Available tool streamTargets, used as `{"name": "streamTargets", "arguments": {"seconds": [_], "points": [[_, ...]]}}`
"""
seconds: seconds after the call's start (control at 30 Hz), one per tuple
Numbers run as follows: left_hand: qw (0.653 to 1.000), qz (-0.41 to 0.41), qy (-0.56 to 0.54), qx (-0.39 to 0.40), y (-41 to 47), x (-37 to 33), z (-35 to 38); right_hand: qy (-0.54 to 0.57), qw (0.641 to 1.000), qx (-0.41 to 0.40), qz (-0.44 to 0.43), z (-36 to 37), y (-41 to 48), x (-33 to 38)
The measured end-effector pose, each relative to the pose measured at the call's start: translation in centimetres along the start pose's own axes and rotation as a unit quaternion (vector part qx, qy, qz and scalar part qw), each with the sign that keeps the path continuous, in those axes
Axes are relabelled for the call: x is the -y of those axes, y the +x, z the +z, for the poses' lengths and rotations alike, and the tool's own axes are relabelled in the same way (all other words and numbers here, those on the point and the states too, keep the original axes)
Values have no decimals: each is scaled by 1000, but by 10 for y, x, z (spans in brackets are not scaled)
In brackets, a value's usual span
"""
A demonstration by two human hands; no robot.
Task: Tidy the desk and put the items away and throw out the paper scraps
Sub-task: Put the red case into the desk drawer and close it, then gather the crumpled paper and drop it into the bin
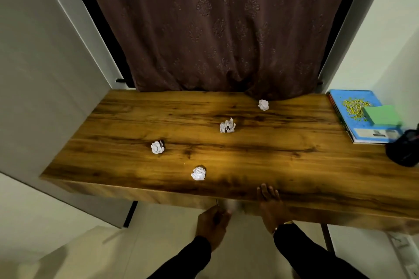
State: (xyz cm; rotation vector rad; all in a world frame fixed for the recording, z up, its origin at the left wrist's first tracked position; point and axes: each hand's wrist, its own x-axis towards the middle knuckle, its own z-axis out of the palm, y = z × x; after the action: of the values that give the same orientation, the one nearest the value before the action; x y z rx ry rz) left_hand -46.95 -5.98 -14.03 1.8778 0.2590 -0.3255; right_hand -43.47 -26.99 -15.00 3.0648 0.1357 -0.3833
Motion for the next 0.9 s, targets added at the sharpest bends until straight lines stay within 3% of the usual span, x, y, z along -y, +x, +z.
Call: {"name": "streamTargets", "arguments": {"seconds": [0.2, 0.33, 0.43, 0.53, 0.57, 0.67, 0.73, 0.8, 0.83, 0.9], "points": [[982, 159, 105, -4, 17, -13, -21, 55, 997, 38, 38, -32, -5, 7], [966, 200, 116, -119, 55, -34, -71, 173, 974, -8, 143, -88, 14, 34], [959, 163, 93, -214, 97, -53, -117, 220, 970, -54, 88, -112, 39, 73], [913, 216, 146, -314, 142, -66, -164, 315, 947, -8, -63, -118, 60, 126], [903, 208, 198, -319, 158, -66, -176, 314, 943, 2, -110, -109, 68, 144], [895, 81, 338, -280, 206, -48, -213, 211, 959, -11, -191, -87, 87, 175], [879, 96, 403, -237, 227, -31, -226, 138, 965, 16, -224, -75, 104, 168], [895, 84, 394, -189, 231, -28, -224, 147, 964, 18, -219, -65, 113, 158], [912, 67, 370, -167, 230, -31, -217, 195, 965, -27, -176, -57, 114, 150], [931, 123, 281, -200, 226, -48, -196, 254, 958, -67, -116, -34, 117, 121]]}}
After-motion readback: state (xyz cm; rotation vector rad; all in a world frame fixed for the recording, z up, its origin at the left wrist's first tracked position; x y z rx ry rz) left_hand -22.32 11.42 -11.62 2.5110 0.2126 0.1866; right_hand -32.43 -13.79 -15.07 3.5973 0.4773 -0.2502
